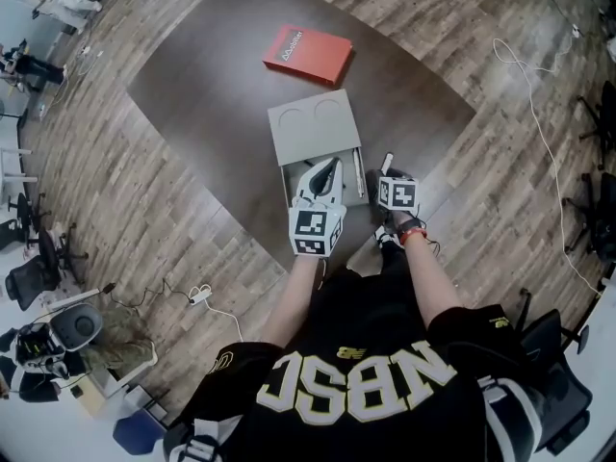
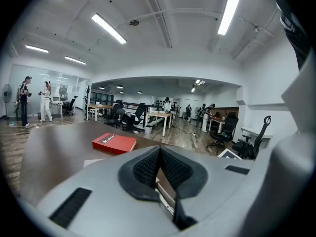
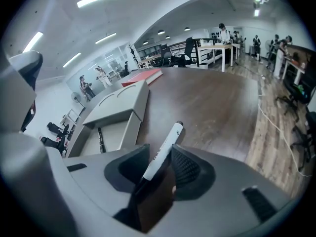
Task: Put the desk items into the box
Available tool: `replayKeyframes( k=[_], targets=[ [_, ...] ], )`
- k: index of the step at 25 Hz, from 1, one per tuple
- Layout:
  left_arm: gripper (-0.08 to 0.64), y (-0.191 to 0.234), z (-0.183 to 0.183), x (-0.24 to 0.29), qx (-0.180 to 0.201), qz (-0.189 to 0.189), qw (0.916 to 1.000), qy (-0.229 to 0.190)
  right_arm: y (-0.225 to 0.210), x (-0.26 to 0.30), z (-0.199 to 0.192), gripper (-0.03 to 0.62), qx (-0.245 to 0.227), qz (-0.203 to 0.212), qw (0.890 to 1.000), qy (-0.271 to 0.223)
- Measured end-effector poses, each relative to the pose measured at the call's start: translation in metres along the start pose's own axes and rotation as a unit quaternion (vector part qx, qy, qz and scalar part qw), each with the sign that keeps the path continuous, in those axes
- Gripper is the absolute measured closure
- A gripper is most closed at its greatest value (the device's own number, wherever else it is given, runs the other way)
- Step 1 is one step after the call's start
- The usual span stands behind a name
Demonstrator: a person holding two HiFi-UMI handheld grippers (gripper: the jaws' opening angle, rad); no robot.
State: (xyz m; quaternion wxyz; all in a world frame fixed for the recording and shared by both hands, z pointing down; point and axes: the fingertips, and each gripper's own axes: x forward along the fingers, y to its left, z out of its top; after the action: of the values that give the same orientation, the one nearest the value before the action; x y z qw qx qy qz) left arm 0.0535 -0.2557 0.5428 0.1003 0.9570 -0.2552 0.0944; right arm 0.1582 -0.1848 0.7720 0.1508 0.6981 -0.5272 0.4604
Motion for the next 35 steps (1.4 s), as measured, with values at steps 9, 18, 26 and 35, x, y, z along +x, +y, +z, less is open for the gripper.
replayKeyframes(
  k=[9, 18, 26, 35],
  targets=[
    [0.546, 0.018, -0.009, -0.006, -0.01, 0.018, 0.9998, 0.006, -0.008, 0.009, -0.006, 0.481, 0.021, -0.016, 1.0, 0.002],
    [0.546, 0.025, -0.01, -0.004, -0.023, 0.024, 0.9994, 0.004, -0.018, 0.005, -0.002, 0.52, 0.001, -0.031, 1.0, 0.0],
    [0.546, 0.025, -0.009, 0.0, -0.023, 0.02, 0.9995, 0.001, -0.007, -0.014, 0.014, 0.52, -0.022, -0.025, 0.999, -0.023],
    [0.546, 0.03, -0.009, -0.002, -0.024, 0.031, 0.9992, -0.004, 0.016, -0.031, 0.032, 0.52, -0.055, 0.01, 0.997, -0.06]
  ],
)
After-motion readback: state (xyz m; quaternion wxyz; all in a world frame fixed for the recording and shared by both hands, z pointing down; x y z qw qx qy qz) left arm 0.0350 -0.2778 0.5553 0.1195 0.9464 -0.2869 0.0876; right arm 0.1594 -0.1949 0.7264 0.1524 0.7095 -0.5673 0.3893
